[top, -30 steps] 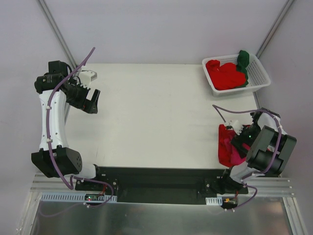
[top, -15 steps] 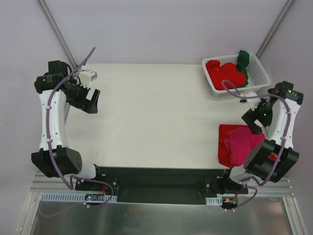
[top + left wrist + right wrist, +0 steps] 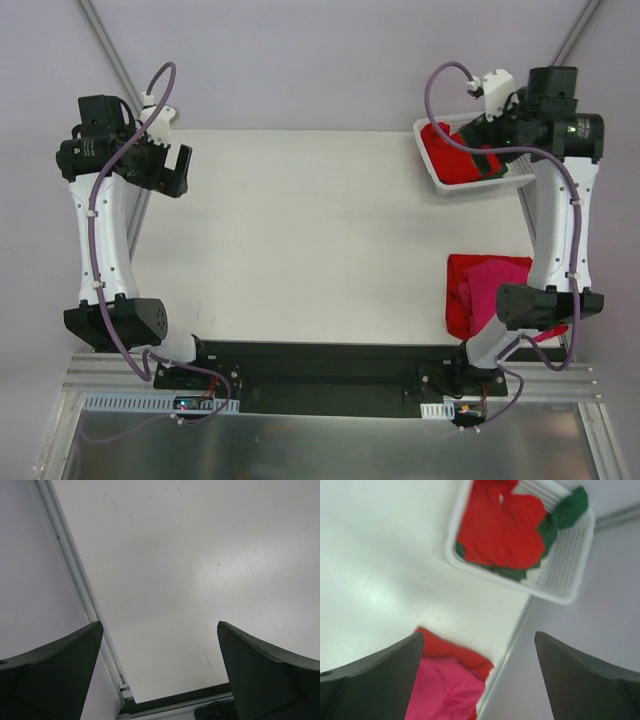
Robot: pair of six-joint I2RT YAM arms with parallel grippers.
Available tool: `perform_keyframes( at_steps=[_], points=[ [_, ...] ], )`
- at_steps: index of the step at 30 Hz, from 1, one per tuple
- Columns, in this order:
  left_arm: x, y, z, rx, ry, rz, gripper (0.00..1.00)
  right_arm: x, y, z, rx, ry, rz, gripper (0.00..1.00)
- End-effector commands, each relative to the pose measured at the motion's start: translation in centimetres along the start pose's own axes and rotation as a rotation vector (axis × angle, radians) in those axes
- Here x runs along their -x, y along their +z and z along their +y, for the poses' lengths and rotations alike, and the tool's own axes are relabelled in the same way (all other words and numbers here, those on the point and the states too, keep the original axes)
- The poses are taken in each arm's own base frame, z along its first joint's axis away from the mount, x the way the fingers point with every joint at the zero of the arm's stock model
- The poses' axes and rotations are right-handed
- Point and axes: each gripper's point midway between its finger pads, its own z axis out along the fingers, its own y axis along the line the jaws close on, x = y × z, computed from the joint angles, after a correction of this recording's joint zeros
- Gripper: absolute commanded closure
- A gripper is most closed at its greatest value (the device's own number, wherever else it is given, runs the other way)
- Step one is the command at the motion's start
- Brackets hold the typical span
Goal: Fold and stack the t-shirts
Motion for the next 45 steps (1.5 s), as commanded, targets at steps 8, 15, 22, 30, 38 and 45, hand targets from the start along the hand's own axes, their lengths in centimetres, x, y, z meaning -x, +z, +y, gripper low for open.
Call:
perform_keyframes(
  at_steps=[8,15,22,30,38,45],
  points=[
    [1.6,-0.1,3.0,0.168,-0.122,-0.070,0.01,1.8,6.6,9.2,-0.081,-0.004,0.129,0.03],
    [1.1,1.5,-0.2,0.012,-0.183,-0.080,0.01,0.8,8.6,15.7,0.026,-0.134,0.183,0.04],
    [2.2,3.7,-2.7,-0.031,-0.134,-0.036,0.01,3.3,9.3,17.5,0.071,-0.167,0.151,0.03],
    [3.4,4.2,-4.5,-0.063,-0.070,-0.042,0.01,3.8,9.1,18.6,0.100,-0.206,0.129,0.03],
    [3.1,4.3,-4.5,-0.070,-0.057,-0.038,0.01,2.7,8.8,19.0,0.110,-0.236,0.143,0.03],
    [3.1,4.4,-4.8,-0.085,-0.051,-0.037,0.01,3.0,8.7,19.1,0.107,-0.248,0.136,0.03]
  ],
)
